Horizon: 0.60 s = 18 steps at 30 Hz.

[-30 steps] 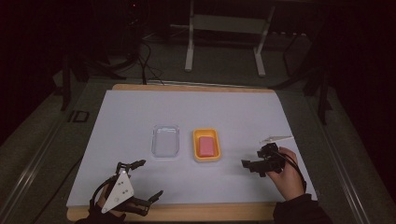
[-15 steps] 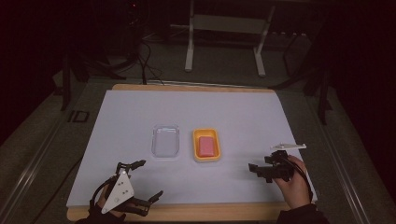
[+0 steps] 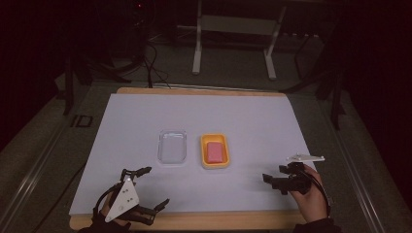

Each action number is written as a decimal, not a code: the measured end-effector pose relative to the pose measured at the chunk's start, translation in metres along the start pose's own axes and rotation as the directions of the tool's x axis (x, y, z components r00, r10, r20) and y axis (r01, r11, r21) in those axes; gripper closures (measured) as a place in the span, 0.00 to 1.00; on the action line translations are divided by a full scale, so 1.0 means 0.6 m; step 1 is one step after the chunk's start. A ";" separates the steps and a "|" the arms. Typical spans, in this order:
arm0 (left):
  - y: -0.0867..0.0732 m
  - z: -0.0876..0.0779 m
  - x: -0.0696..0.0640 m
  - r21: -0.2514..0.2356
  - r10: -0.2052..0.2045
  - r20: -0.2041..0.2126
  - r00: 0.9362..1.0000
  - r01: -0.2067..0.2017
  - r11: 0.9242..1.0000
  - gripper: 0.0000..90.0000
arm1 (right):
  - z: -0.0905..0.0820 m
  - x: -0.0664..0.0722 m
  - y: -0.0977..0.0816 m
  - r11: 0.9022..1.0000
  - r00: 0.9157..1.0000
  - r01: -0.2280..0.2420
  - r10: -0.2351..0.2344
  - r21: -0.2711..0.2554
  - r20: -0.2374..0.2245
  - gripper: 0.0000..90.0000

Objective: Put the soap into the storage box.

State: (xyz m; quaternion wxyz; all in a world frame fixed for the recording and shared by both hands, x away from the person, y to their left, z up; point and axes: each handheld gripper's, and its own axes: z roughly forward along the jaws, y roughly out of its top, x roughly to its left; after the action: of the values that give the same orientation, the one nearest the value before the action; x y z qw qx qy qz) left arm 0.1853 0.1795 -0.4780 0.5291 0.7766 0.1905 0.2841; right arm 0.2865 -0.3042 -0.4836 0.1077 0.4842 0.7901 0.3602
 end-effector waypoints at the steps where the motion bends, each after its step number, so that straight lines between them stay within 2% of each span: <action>1: 0.000 0.000 0.000 -0.001 0.000 0.001 1.000 0.000 1.000 0.01 | 0.001 -0.001 0.000 1.000 1.000 -0.002 0.002 0.004 -0.007 0.20; 7: -0.001 0.001 0.001 0.004 -0.005 0.001 1.000 0.005 1.000 0.01 | 0.010 -0.008 -0.002 1.000 1.000 0.018 -0.018 0.015 0.009 0.20; 18: -0.001 0.002 0.002 0.014 -0.001 0.003 1.000 0.001 1.000 0.01 | 0.020 -0.015 -0.004 0.999 1.000 0.001 -0.001 0.034 0.000 0.20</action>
State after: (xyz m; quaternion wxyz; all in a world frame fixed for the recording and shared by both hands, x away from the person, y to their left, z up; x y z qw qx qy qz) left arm 0.1869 0.1796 -0.4788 0.5242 0.7804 0.1922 0.2815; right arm 0.2958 -0.3071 -0.4955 0.0994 0.4854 0.7965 0.3466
